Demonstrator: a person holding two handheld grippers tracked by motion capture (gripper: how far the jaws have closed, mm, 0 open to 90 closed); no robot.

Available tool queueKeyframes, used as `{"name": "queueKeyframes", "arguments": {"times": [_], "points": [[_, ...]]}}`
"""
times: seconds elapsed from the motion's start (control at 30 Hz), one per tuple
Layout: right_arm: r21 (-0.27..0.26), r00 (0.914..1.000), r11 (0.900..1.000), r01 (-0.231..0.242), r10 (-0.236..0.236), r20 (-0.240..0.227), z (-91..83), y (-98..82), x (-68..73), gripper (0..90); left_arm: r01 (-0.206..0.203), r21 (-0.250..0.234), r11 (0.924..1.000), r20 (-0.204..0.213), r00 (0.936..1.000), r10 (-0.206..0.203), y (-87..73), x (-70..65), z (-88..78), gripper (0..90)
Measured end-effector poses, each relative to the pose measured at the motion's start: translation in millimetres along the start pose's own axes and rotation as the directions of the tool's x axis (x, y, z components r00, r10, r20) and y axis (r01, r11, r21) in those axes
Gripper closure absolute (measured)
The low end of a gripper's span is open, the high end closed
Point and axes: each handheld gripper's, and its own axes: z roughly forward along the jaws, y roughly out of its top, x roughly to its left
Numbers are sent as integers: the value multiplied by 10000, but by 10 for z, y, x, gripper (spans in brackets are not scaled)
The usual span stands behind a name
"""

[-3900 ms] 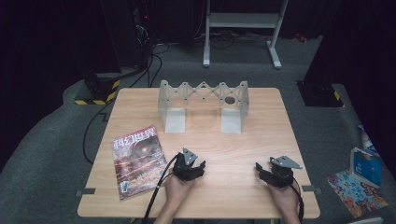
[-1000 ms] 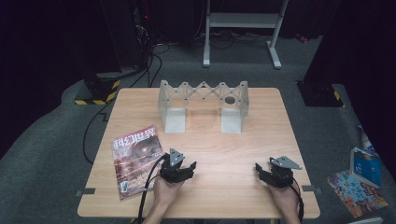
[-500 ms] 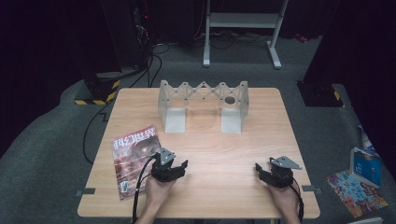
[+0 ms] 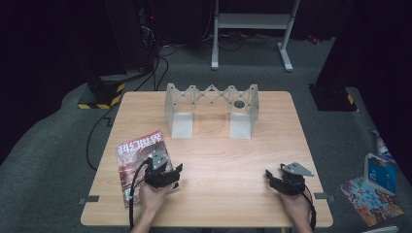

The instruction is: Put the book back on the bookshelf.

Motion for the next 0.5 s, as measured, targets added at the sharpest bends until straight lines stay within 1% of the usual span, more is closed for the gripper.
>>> {"name": "queueKeyframes", "arguments": {"times": [0.07, 0.13, 0.2, 0.27, 0.4, 0.43, 0.47, 0.5], "points": [[5, 10000, 10000, -31, 31, -2, 0, 0, 1, 326, 101, 9, 9999, -83, 9999, -101, -10, 51, -21, 363], [15, 10000, 10000, -36, 36, 1, -1, 0, 1, 326, 119, 50, 9999, -205, 9997, -117, -20, 108, -43, 362], [17, 10000, 10000, -61, 61, 3, 0, 0, 2, 326, 148, 29, 9999, -278, 9995, -148, -26, 129, -50, 362], [13, 10000, 10000, -59, 59, 5, 0, 0, 2, 326, 245, -37, 9997, -457, 9987, -246, -45, 204, -81, 363], [22, 10000, 10000, -61, 61, -1, -1, 0, 2, 326, 582, -17, 9983, -725, 9957, -582, -85, 359, -140, 363], [16, 10000, 10000, -64, 64, 2, 0, 0, 3, 326, 635, 9, 9980, -792, 9948, -633, -93, 390, -147, 362], [16, 10000, 10000, -64, 64, 2, 0, 0, 3, 326, 635, 9, 9980, -792, 9948, -633, -93, 390, -147, 362], [11, 10000, 10000, -47, 47, -5, 0, 0, 2, 325, 735, 51, 9973, -929, 9930, -728, -110, 445, -165, 362]]}}
